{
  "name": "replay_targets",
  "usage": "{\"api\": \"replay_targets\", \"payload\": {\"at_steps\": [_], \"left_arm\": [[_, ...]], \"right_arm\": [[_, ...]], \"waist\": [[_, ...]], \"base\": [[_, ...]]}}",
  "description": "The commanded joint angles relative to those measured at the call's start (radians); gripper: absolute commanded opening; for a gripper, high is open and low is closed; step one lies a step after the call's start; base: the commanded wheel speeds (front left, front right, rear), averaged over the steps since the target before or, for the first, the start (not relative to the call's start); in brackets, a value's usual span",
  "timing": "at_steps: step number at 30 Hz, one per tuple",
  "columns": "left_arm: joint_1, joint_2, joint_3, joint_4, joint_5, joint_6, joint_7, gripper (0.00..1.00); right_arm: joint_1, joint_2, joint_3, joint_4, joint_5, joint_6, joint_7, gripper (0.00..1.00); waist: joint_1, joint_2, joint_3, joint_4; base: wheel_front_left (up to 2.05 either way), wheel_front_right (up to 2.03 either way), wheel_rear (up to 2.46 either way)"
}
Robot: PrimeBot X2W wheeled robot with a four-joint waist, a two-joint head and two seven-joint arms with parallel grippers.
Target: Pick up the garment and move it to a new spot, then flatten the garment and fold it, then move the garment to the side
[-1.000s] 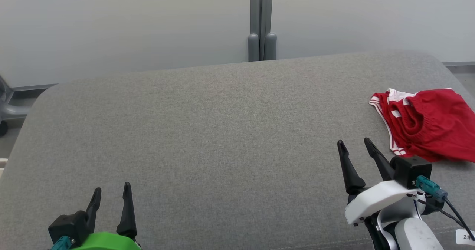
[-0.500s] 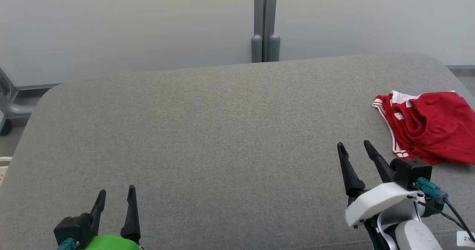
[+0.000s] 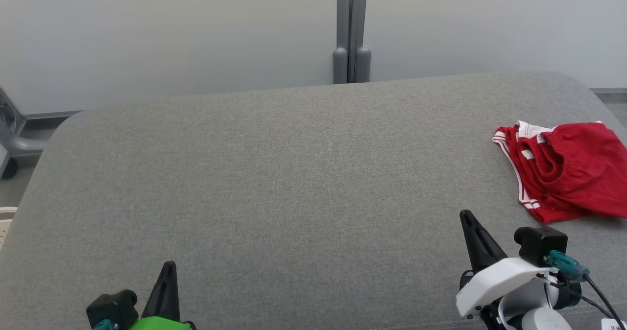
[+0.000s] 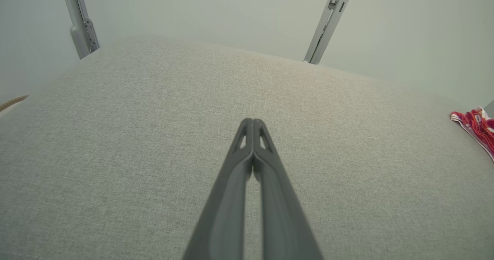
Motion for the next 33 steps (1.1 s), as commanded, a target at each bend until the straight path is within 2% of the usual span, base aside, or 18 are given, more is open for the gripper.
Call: {"api": "replay_targets", "payload": {"at_steps": [1,18,33], "left_arm": [[-0.012,-0.003,0.029,-0.010,-0.031,-0.016,0.009,0.00],[-0.049,-0.090,0.153,0.031,-0.224,-0.127,0.075,0.00],[-0.071,-0.147,0.235,0.060,-0.348,-0.201,0.118,0.00]], "right_arm": [[-0.020,-0.002,-0.011,-0.012,0.054,0.000,0.005,0.00],[-0.031,-0.006,-0.074,0.005,0.363,0.000,0.051,0.00],[-0.038,-0.008,-0.114,0.017,0.562,0.000,0.081,0.00]], "waist": [[0.0001,0.0000,0.002,0.000],[0.0001,0.0000,0.014,0.001],[0.0001,0.0000,0.023,0.002]], "base": [[0.00,0.00,0.00],[0.00,0.00,0.00],[0.00,0.00,0.00]]}}
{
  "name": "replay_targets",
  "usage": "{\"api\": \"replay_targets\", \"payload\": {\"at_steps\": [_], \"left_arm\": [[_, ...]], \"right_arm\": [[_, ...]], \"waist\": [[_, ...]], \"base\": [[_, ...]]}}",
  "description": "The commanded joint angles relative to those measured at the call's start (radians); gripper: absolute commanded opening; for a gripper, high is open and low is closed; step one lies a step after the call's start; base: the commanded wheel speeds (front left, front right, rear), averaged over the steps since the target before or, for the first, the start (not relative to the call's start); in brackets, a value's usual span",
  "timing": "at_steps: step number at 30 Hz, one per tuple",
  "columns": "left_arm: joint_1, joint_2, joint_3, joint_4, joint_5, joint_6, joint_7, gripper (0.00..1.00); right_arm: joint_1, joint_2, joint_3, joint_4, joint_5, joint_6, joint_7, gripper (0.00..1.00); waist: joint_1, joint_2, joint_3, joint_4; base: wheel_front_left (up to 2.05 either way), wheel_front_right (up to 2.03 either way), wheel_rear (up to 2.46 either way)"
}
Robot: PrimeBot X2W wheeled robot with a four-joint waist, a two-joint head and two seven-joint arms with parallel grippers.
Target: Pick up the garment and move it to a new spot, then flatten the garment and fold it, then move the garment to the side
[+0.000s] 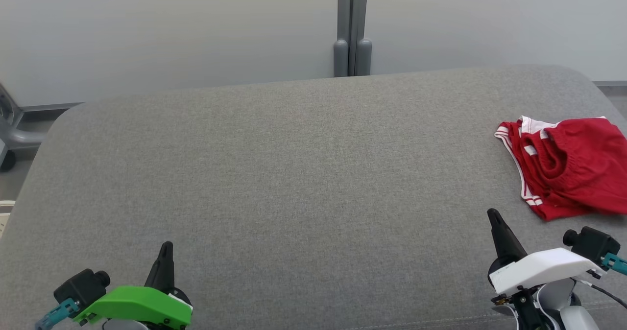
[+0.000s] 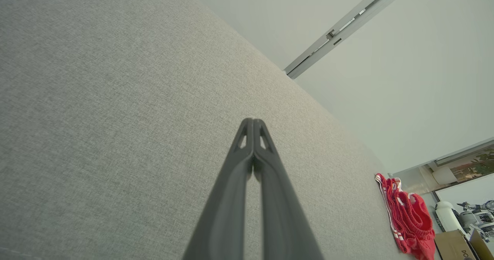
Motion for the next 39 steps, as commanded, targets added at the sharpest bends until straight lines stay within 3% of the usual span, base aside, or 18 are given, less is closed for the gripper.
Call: {"api": "replay_targets", "payload": {"at_steps": [1,39], "left_arm": [[-0.033,-0.002,0.021,-0.006,-0.022,-0.013,0.005,0.00],[-0.078,-0.121,0.189,0.049,-0.272,-0.162,0.095,0.00]], "right_arm": [[-0.026,-0.006,-0.009,-0.008,0.031,0.000,0.004,0.00],[-0.040,-0.009,-0.092,0.017,0.434,0.000,0.066,0.00]], "waist": [[0.0000,0.0000,0.001,0.000],[0.0000,0.0000,0.026,0.002]], "base": [[0.00,0.00,0.00],[0.00,0.00,0.00]]}}
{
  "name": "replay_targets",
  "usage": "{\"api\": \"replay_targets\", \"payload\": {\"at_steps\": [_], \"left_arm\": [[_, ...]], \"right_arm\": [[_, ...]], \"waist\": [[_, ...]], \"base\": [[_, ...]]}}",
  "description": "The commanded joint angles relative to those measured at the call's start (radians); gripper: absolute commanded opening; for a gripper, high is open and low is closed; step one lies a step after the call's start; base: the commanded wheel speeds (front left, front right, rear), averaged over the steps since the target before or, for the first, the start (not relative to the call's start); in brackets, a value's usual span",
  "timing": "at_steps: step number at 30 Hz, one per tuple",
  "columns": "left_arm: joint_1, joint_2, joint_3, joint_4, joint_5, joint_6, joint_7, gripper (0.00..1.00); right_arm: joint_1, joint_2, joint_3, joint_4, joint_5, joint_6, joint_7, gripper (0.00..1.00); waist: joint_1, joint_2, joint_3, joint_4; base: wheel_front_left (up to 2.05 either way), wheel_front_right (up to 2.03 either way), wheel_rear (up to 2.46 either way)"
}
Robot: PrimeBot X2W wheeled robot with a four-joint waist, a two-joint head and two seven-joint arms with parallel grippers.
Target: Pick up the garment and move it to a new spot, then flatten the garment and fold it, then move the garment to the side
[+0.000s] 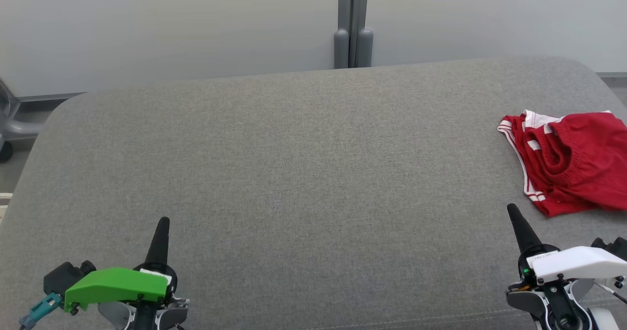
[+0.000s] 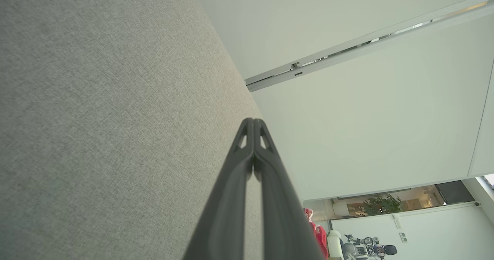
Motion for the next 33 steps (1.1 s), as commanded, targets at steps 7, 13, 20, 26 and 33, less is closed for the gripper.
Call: {"api": "replay_targets", "payload": {"at_steps": [7,13,20,26,33], "left_arm": [[-0.032,-0.019,0.035,0.005,-0.046,-0.028,0.016,0.00],[-0.039,-0.033,0.057,0.011,-0.079,-0.047,0.027,0.00],[-0.043,-0.050,0.080,0.019,-0.112,-0.068,0.040,0.00],[-0.046,-0.064,0.099,0.026,-0.141,-0.085,0.051,0.00],[-0.053,-0.080,0.120,0.033,-0.169,-0.102,0.062,0.00]], "right_arm": [[-0.022,-0.007,-0.017,0.000,0.071,0.000,0.013,0.00],[-0.023,-0.007,-0.027,0.003,0.121,0.000,0.021,0.00],[-0.025,-0.007,-0.039,0.007,0.176,0.000,0.030,0.00],[-0.026,-0.007,-0.049,0.010,0.223,0.000,0.036,0.00],[-0.028,-0.007,-0.059,0.013,0.272,0.000,0.045,0.00]], "waist": [[0.0000,0.0000,0.005,0.000],[0.0000,0.0000,0.009,0.001],[0.0000,0.0000,0.013,0.001],[0.0000,0.0000,0.017,0.001],[0.0000,0.0000,0.022,0.002]], "base": [[0.00,0.00,0.00],[0.00,0.00,0.00],[0.00,0.00,0.00],[0.00,0.00,0.00],[0.00,0.00,0.00]]}}
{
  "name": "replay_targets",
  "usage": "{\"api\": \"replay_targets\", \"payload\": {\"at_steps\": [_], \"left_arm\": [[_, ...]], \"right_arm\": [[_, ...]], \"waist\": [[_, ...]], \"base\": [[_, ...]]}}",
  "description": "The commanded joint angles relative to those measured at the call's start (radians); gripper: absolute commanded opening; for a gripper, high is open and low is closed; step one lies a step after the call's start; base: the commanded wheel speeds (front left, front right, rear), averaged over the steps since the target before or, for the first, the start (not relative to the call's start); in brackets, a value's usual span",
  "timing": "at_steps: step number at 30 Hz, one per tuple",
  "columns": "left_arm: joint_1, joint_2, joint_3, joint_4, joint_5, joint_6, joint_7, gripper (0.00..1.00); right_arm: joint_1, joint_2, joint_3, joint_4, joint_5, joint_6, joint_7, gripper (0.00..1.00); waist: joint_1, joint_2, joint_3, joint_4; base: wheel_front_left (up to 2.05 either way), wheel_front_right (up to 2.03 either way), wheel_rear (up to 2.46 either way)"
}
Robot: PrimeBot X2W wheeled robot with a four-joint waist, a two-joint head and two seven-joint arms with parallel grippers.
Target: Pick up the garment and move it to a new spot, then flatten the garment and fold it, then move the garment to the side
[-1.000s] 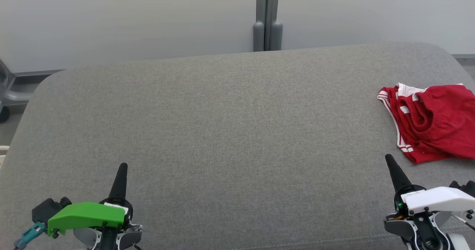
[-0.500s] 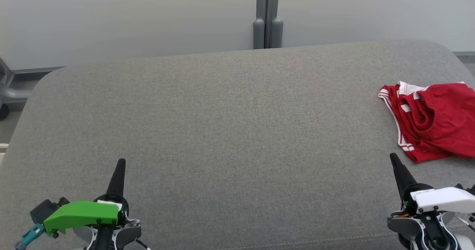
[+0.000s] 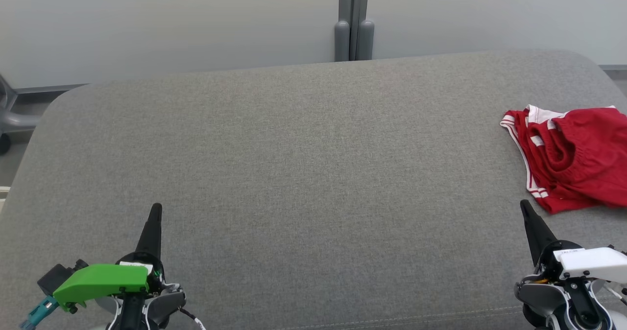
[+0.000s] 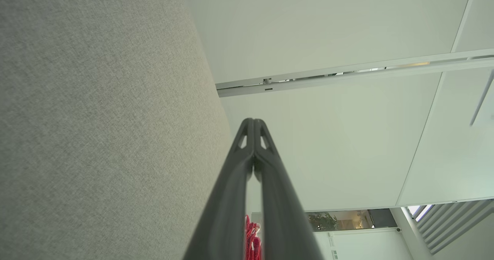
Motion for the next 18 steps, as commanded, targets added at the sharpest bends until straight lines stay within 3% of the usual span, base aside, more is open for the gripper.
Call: {"api": "replay_targets", "payload": {"at_steps": [1,18], "left_arm": [[-0.022,-0.007,0.012,0.003,-0.015,-0.012,0.005,0.00],[-0.031,-0.040,0.061,0.017,-0.083,-0.053,0.032,0.00]], "right_arm": [[-0.016,-0.006,-0.007,0.000,0.027,0.000,0.006,0.00],[-0.017,-0.006,-0.030,0.008,0.138,0.000,0.024,0.00]], "waist": [[0.0000,0.0000,0.001,0.000],[0.0000,0.0000,0.013,0.001]], "base": [[0.00,0.00,0.00],[0.00,0.00,0.00]]}}
